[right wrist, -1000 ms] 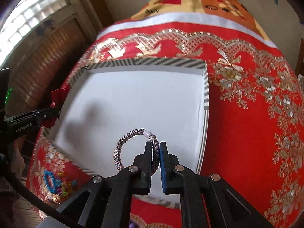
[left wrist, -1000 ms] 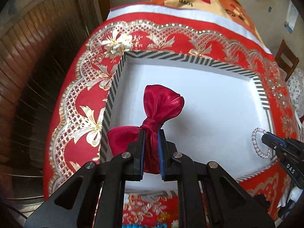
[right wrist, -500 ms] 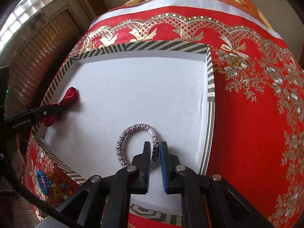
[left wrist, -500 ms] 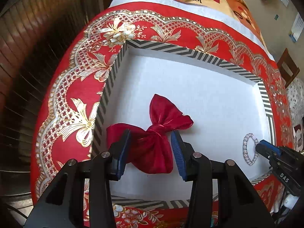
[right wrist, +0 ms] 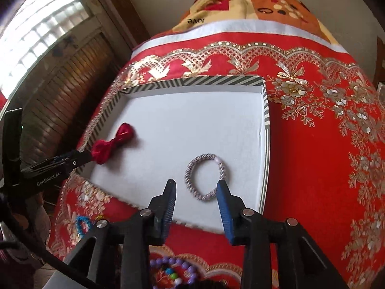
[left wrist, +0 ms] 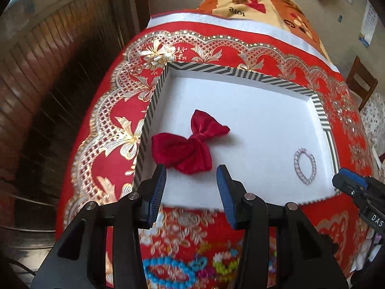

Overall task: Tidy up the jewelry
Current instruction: 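Withdraw both grippers from the tray back over the jewelry pile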

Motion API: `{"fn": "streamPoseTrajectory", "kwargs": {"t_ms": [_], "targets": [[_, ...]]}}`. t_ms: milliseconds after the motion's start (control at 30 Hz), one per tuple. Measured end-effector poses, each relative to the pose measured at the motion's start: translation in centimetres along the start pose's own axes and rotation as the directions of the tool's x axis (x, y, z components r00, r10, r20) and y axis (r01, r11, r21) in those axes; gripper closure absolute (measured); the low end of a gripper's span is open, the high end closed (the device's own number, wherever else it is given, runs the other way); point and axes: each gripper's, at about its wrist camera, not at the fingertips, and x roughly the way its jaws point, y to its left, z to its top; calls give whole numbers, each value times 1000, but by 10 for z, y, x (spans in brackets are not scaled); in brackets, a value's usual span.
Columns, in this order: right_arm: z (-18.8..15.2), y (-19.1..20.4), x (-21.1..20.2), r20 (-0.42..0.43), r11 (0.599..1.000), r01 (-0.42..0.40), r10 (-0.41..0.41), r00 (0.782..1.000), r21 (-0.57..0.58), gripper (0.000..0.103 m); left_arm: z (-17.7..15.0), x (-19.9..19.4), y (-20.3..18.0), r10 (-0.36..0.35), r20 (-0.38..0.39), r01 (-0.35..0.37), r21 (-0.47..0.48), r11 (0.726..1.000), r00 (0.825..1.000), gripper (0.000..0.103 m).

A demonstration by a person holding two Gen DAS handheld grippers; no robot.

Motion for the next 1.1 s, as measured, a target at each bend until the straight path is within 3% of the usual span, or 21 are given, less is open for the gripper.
{"fn": "streamPoseTrajectory", "kwargs": {"t_ms": [633,1100], "targets": [[-62,3,-66,42,998,-7,9,999,-56,62,-71,-68,-26,25,70,-26,10,1000,997,60],[-99,0,-86,27,996,-12,15,1000,-88,61,-107,-88,-28,35,69,-34,-17,999,997,60]]}}
